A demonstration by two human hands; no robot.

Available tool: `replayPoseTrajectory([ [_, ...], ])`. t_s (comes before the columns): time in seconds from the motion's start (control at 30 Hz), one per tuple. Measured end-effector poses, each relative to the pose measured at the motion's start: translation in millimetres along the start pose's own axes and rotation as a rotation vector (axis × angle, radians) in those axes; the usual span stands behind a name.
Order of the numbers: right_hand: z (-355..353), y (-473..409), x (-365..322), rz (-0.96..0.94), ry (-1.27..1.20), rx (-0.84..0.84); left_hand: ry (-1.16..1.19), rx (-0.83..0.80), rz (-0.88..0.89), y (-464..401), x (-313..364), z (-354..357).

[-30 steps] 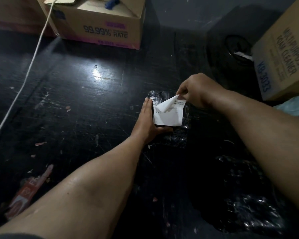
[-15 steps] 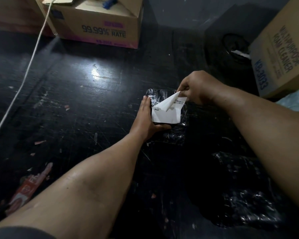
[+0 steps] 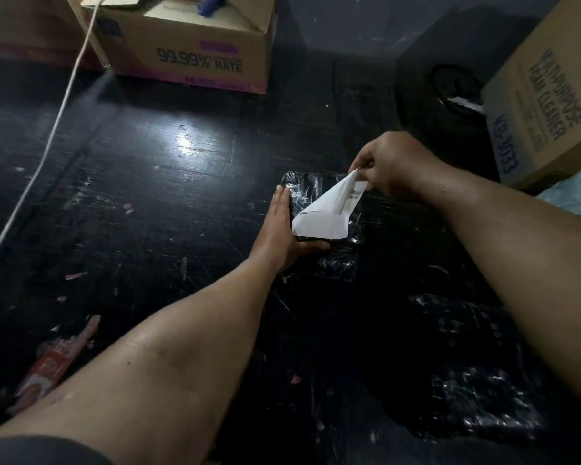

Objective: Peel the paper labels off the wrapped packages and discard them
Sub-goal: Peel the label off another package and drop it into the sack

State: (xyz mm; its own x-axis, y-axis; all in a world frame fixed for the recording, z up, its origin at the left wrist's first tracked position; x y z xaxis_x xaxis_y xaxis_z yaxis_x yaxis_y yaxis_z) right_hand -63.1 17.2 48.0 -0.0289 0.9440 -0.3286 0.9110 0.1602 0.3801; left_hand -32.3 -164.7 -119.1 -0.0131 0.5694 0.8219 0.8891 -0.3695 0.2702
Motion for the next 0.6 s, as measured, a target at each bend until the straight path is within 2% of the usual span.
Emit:
replayPoseTrajectory([
  [0.6, -4.3, 0.9, 7.4, 0.016, -0.014, 0.04, 0.014, 0.001, 0.01, -1.5, -2.2, -0.1],
])
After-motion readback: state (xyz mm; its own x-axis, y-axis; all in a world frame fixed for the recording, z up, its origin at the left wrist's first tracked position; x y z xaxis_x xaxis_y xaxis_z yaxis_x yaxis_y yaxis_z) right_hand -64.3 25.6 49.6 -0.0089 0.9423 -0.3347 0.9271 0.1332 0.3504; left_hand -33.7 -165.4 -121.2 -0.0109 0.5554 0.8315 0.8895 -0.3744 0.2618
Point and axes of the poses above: each hand's wrist, its own y-axis away from the middle knuckle, its own z-axis out of the palm, x = y × z, the point moved 1 cm from there along -y, towards the middle knuckle, and after that the axes turned 14 degrees about -x, right-handed, at the moved point
